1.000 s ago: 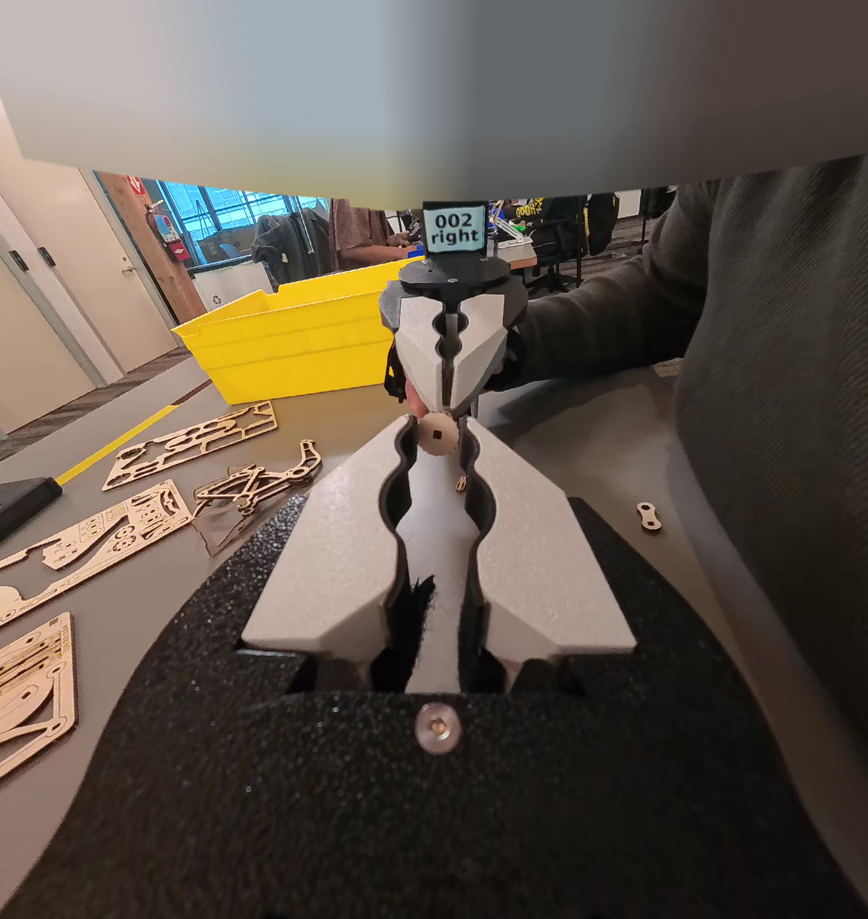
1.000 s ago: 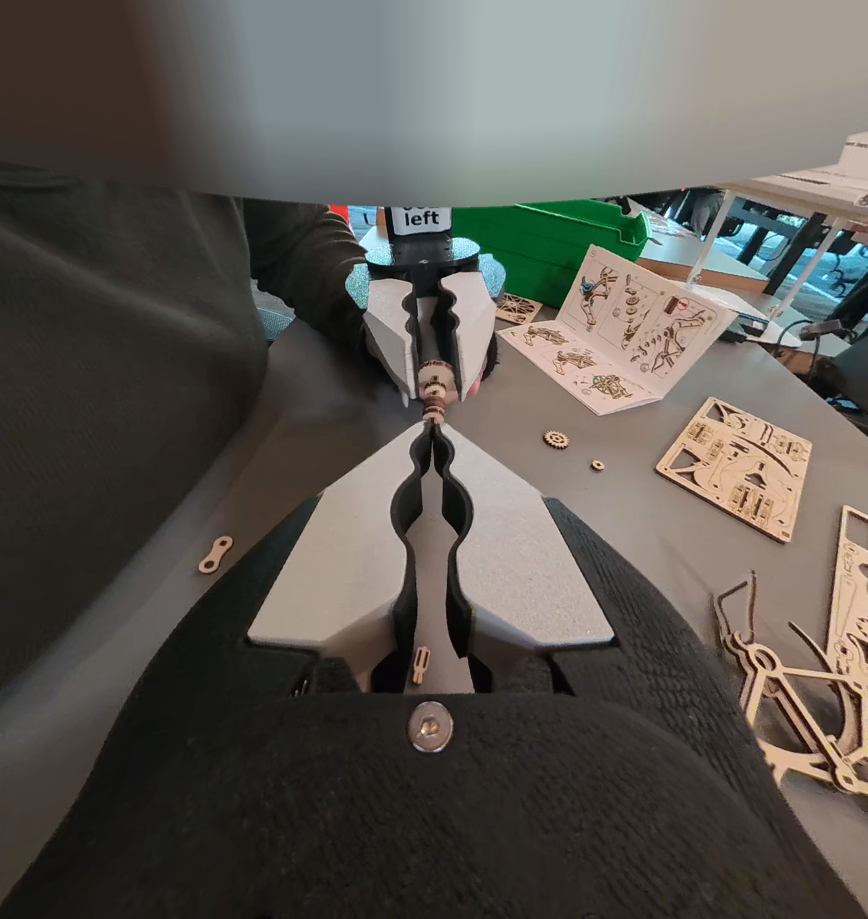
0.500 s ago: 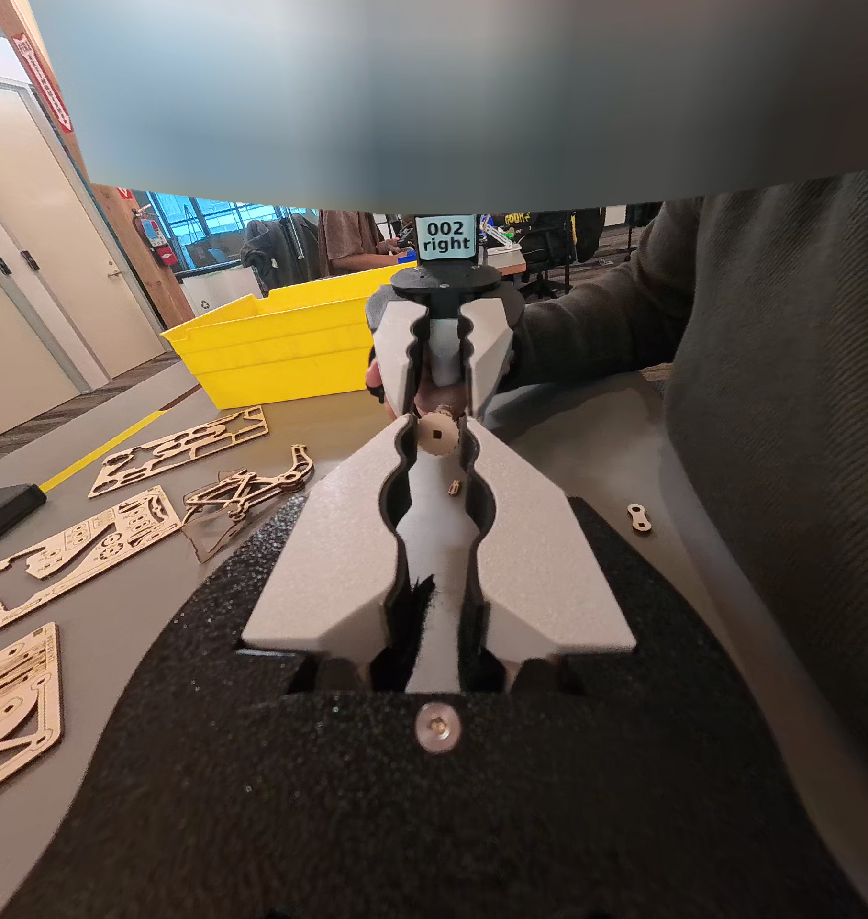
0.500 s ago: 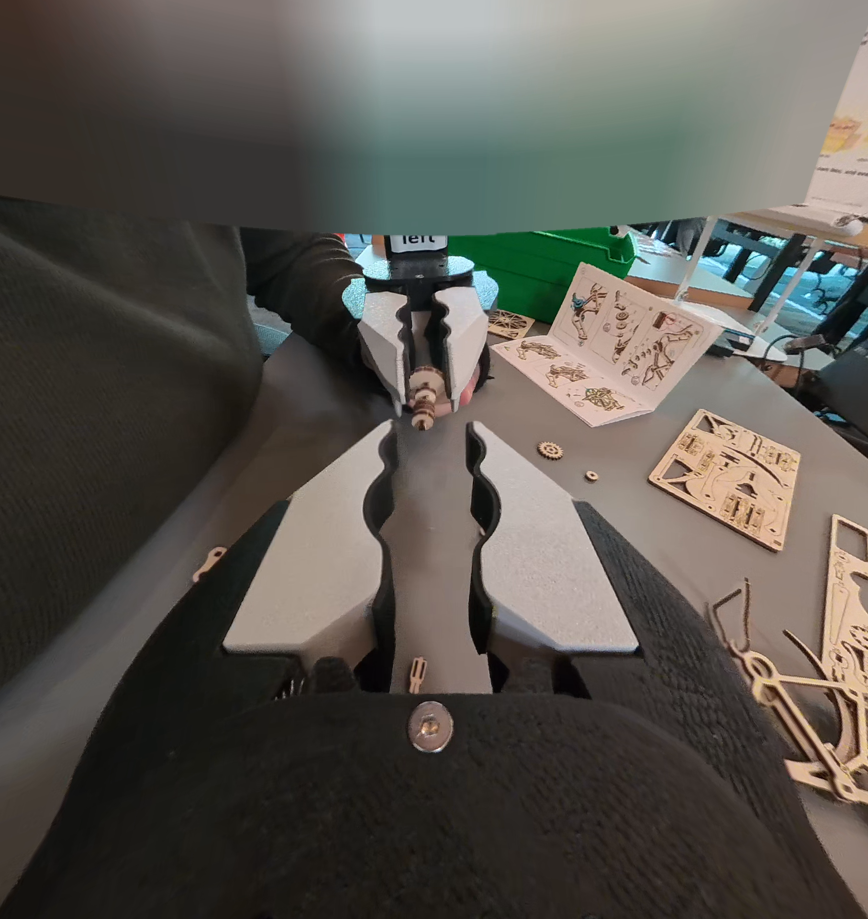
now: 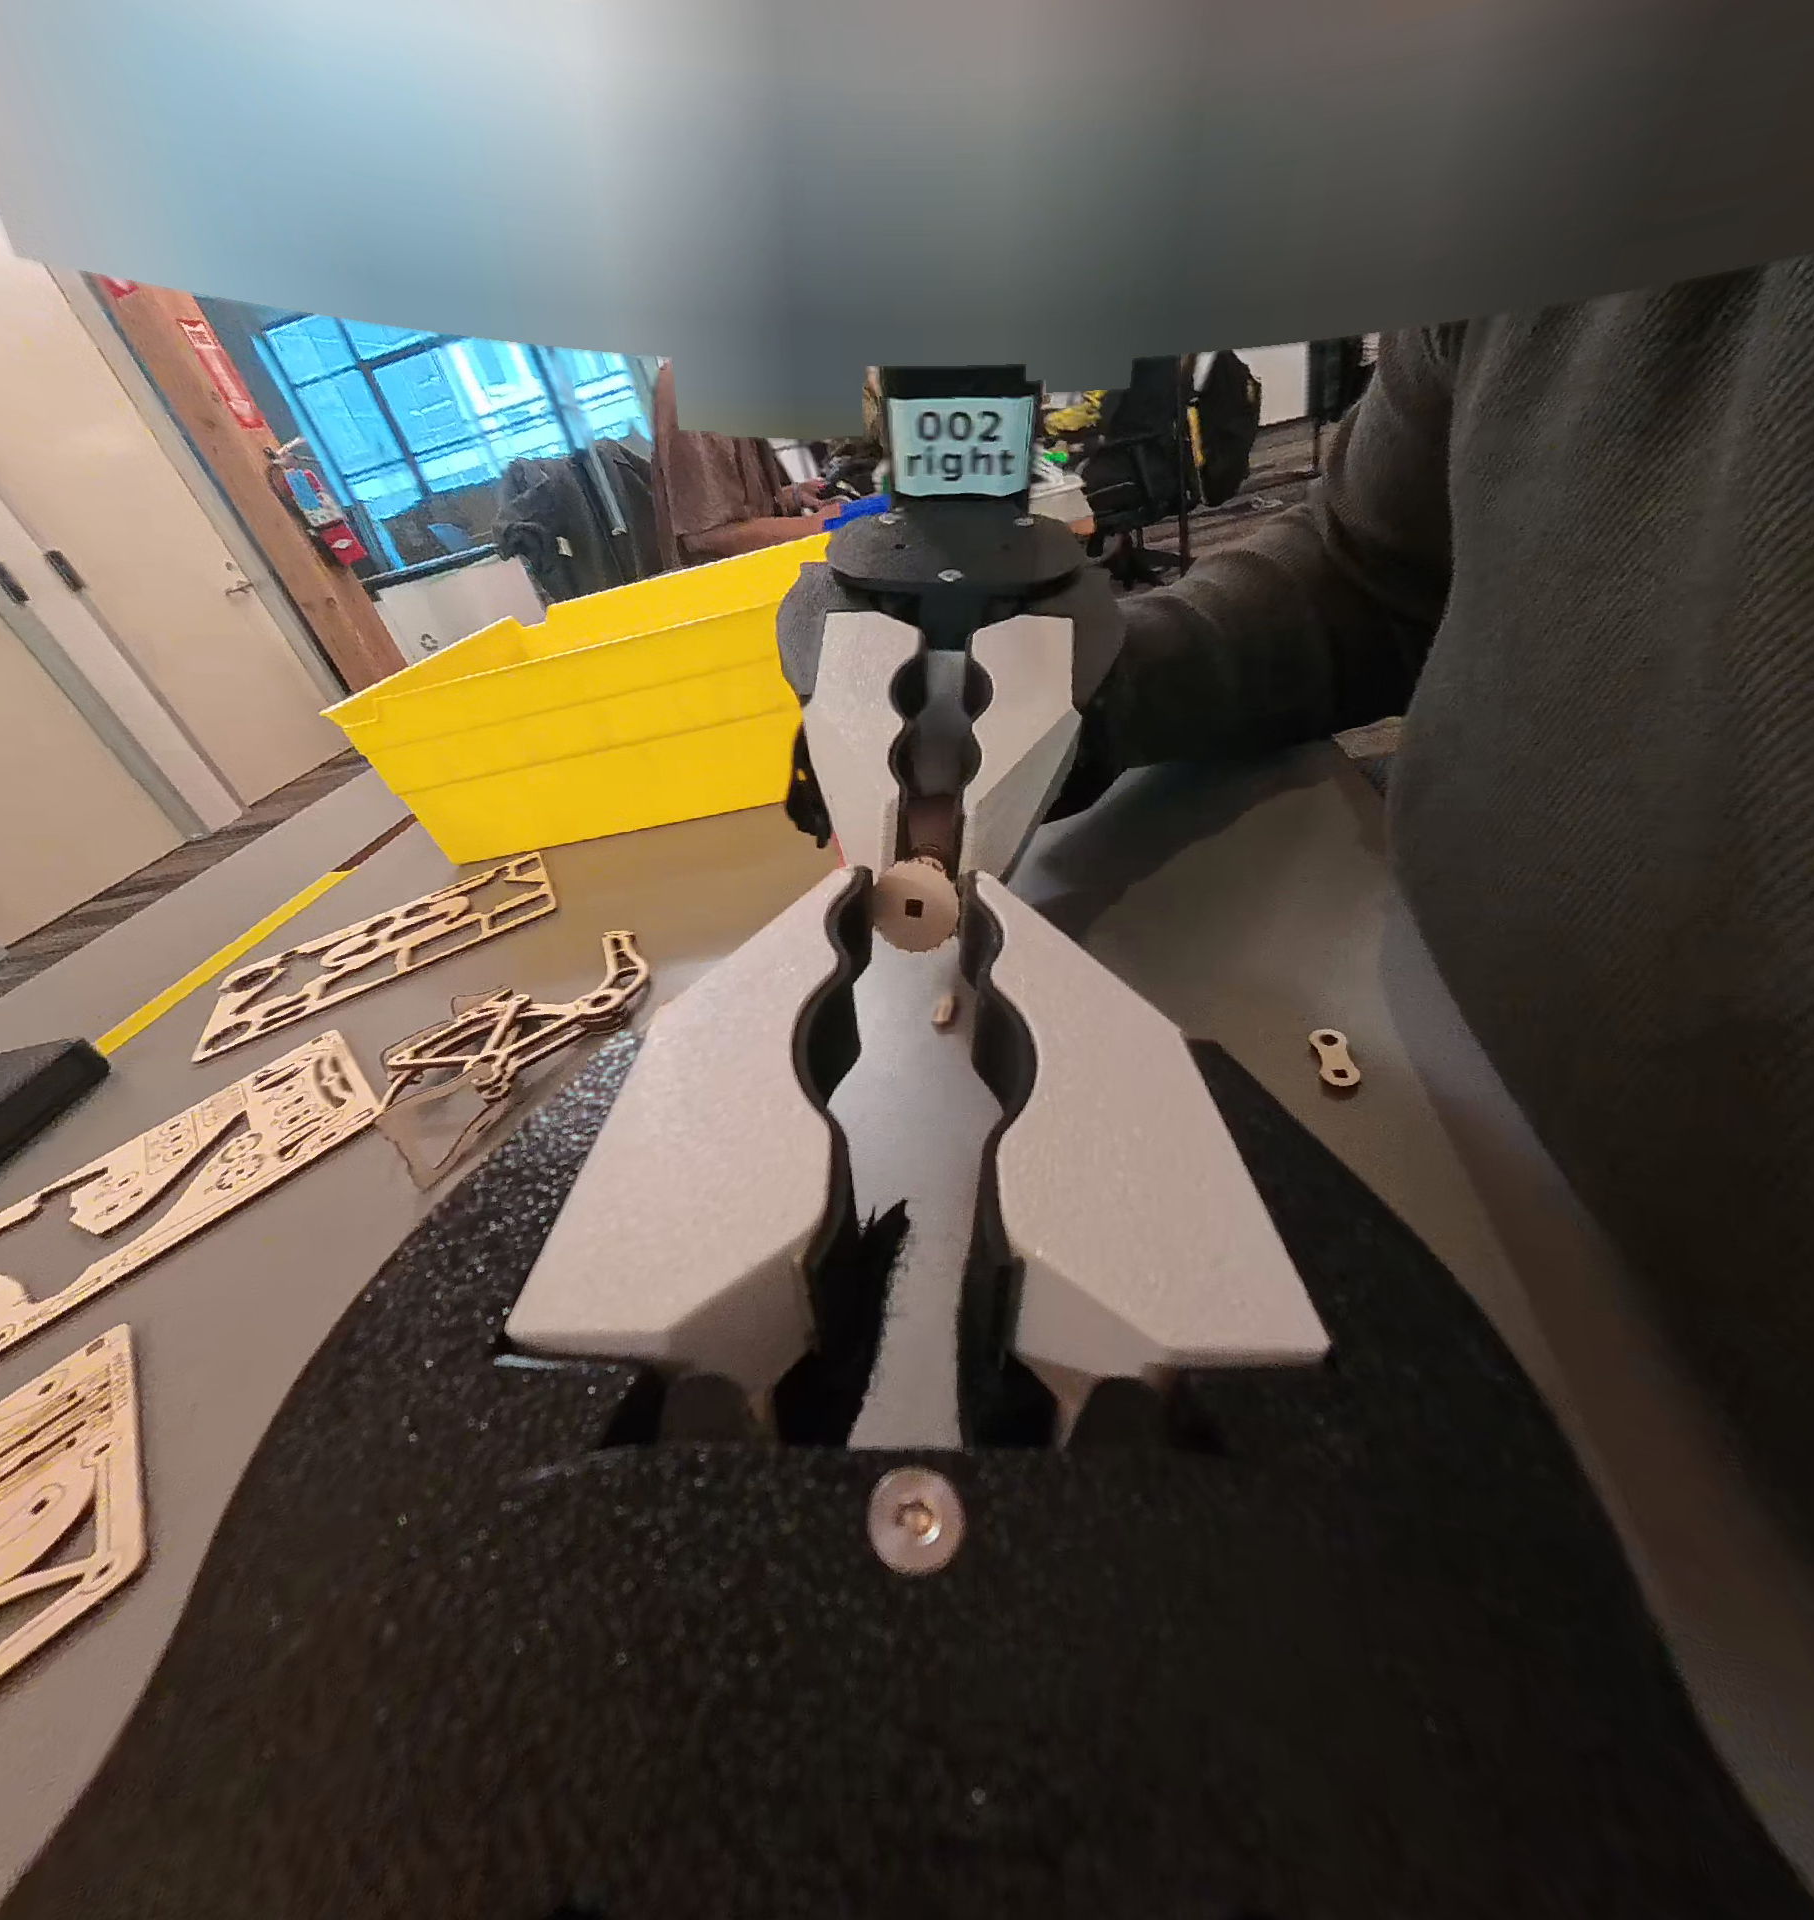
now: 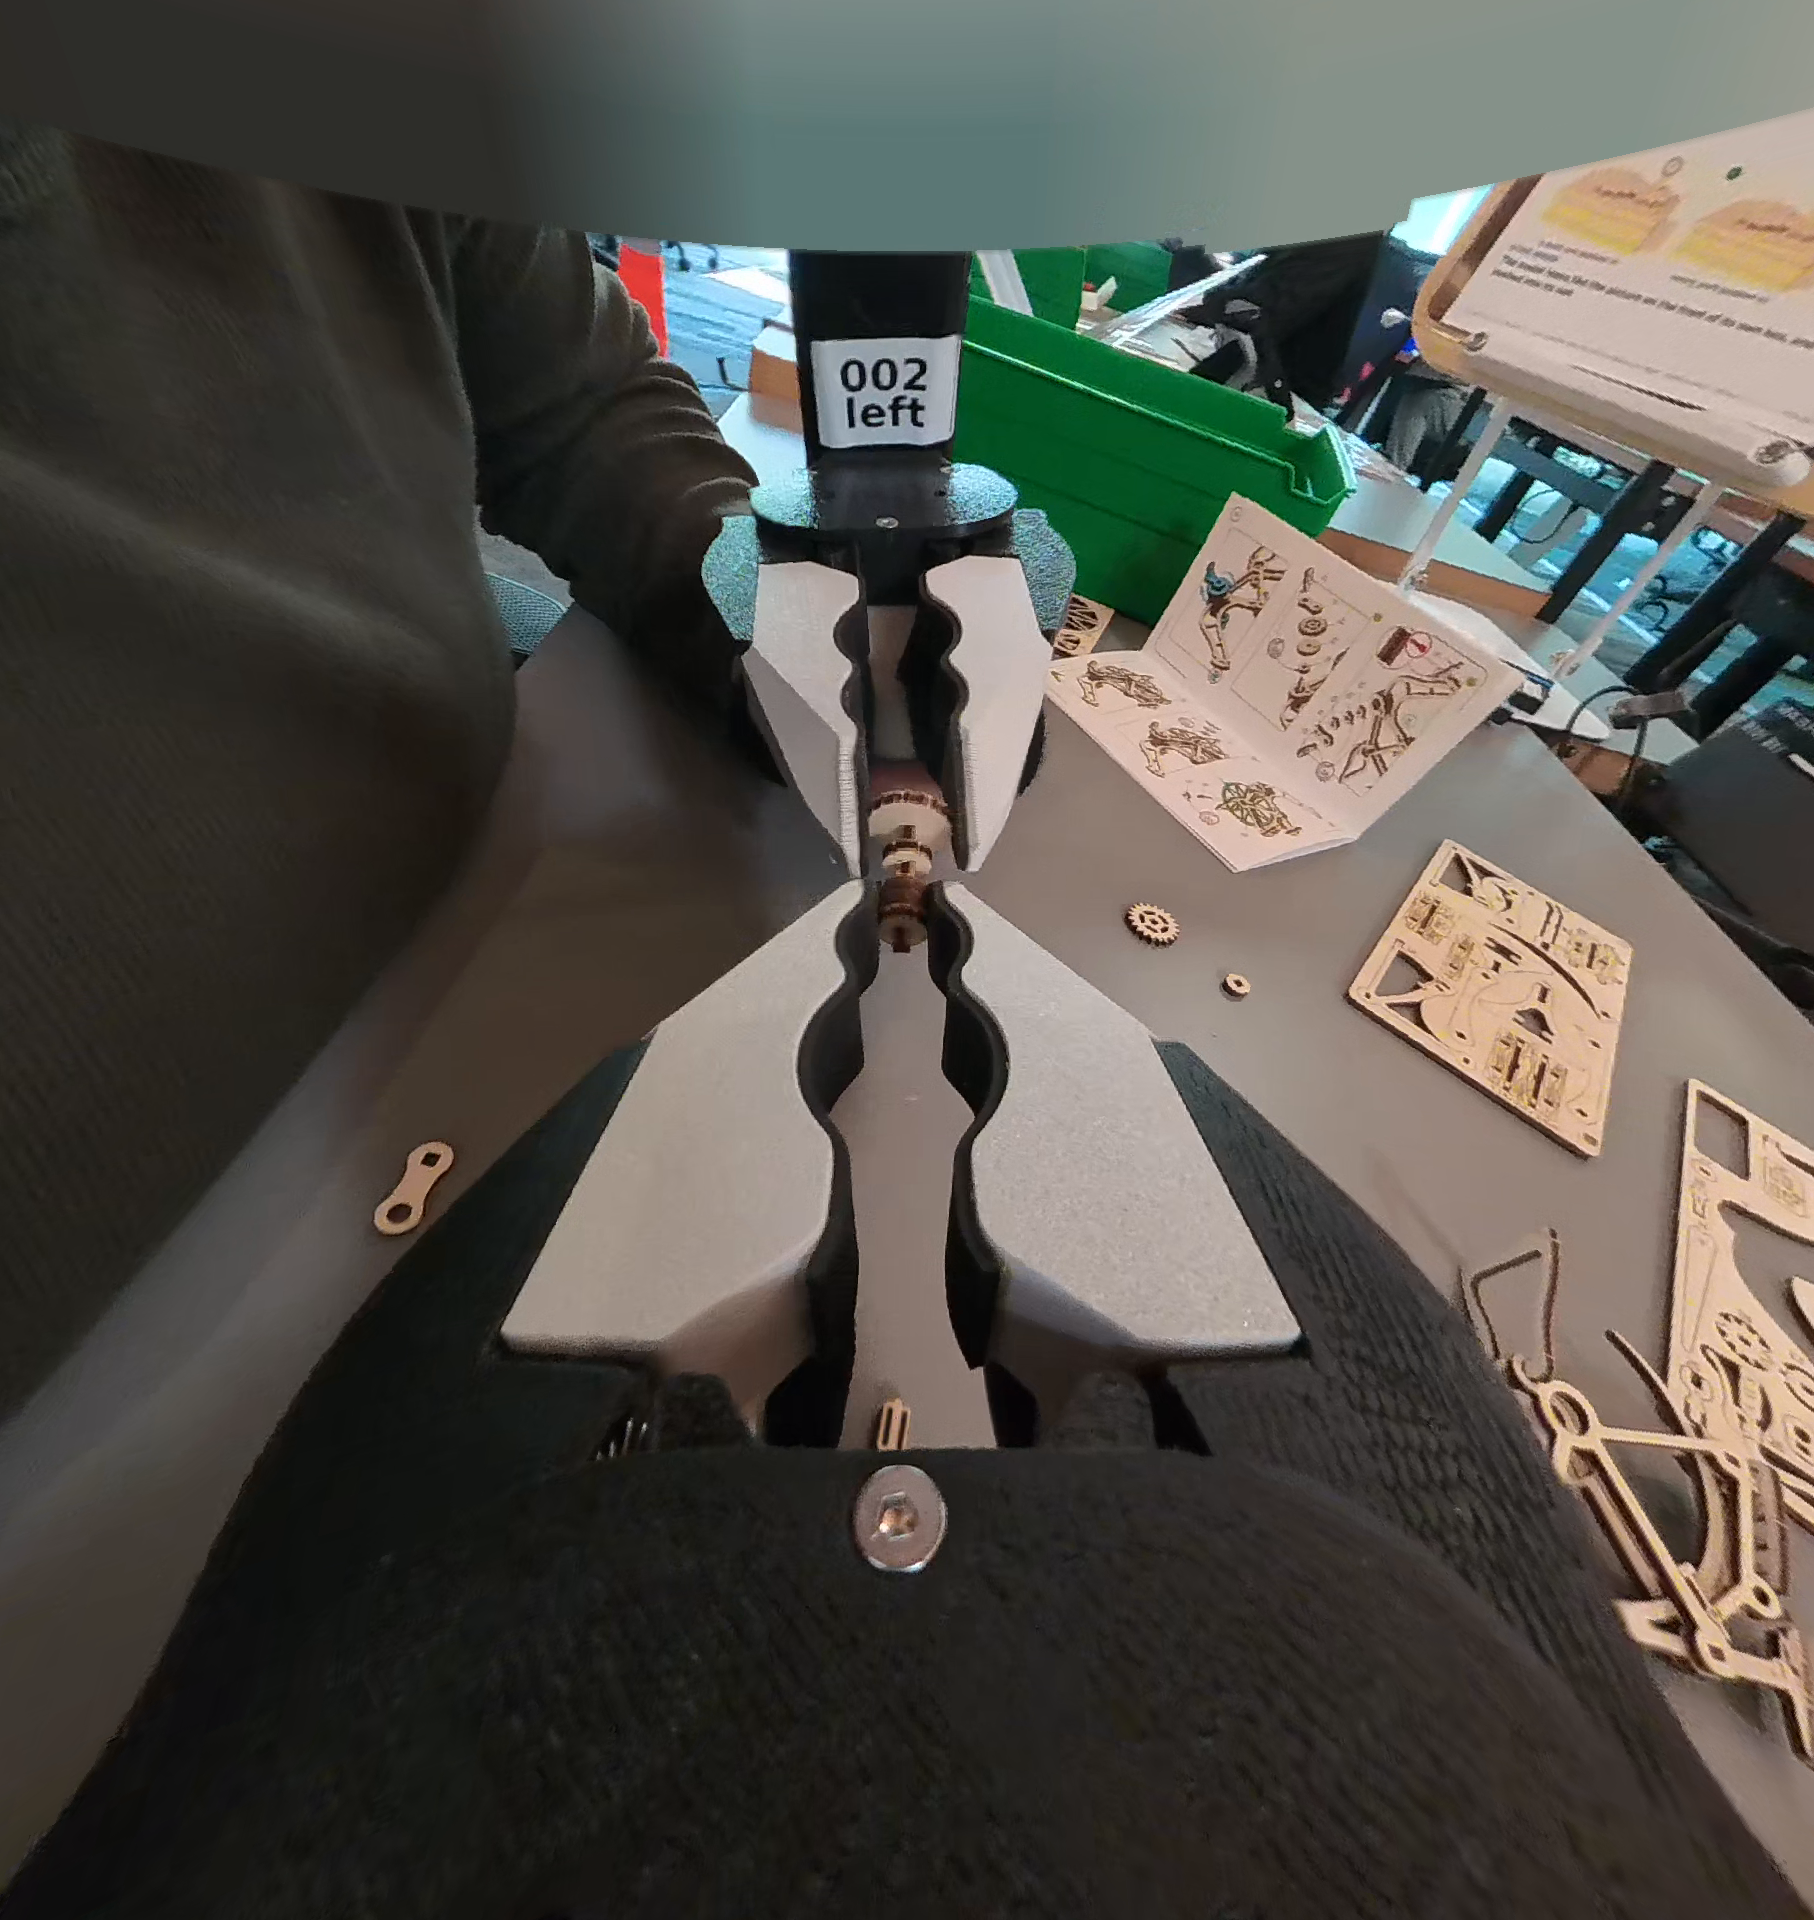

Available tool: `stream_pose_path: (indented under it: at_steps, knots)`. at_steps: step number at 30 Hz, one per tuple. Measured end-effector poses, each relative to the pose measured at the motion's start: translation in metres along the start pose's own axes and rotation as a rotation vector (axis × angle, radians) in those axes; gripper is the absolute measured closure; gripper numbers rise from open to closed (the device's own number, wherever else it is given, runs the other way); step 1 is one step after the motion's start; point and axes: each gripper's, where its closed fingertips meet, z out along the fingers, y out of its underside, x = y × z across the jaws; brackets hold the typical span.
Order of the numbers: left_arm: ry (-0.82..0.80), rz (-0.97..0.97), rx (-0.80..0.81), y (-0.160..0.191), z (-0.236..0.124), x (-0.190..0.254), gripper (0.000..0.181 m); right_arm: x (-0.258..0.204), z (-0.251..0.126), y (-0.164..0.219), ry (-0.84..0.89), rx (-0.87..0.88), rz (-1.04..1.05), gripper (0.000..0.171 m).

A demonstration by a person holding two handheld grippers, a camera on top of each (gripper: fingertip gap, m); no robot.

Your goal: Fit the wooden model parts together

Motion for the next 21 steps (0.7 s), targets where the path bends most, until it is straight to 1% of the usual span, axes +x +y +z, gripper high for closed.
stream_pose_path:
  at_steps: [3,8,12,15,17,18,21]
  knots:
    - [-0.037,0.008,0.0,0.0,-0.001,-0.006,0.167,0.006,0.002,0.0,0.056,0.0,0.004,0.165]
    - [-0.082,0.001,0.028,-0.003,-0.003,-0.012,0.167,0.011,0.004,-0.003,0.101,0.045,0.076,0.165]
    - [-0.072,-0.011,0.033,-0.004,-0.004,-0.012,0.167,0.011,0.004,-0.004,0.097,0.061,0.098,0.165]
    - [-0.048,-0.032,-0.022,0.004,-0.001,-0.011,0.167,0.011,0.003,0.003,0.079,0.021,0.059,0.165]
    - [-0.028,0.023,-0.066,0.01,-0.001,-0.008,0.165,0.01,0.003,0.01,0.057,-0.019,0.036,0.165]
    - [-0.029,0.064,-0.081,0.012,-0.002,-0.007,0.159,0.01,0.003,0.014,0.055,-0.044,0.019,0.165]
    - [-0.013,0.166,-0.133,0.016,-0.003,-0.002,0.158,0.008,0.003,0.02,0.033,-0.085,0.008,0.165]
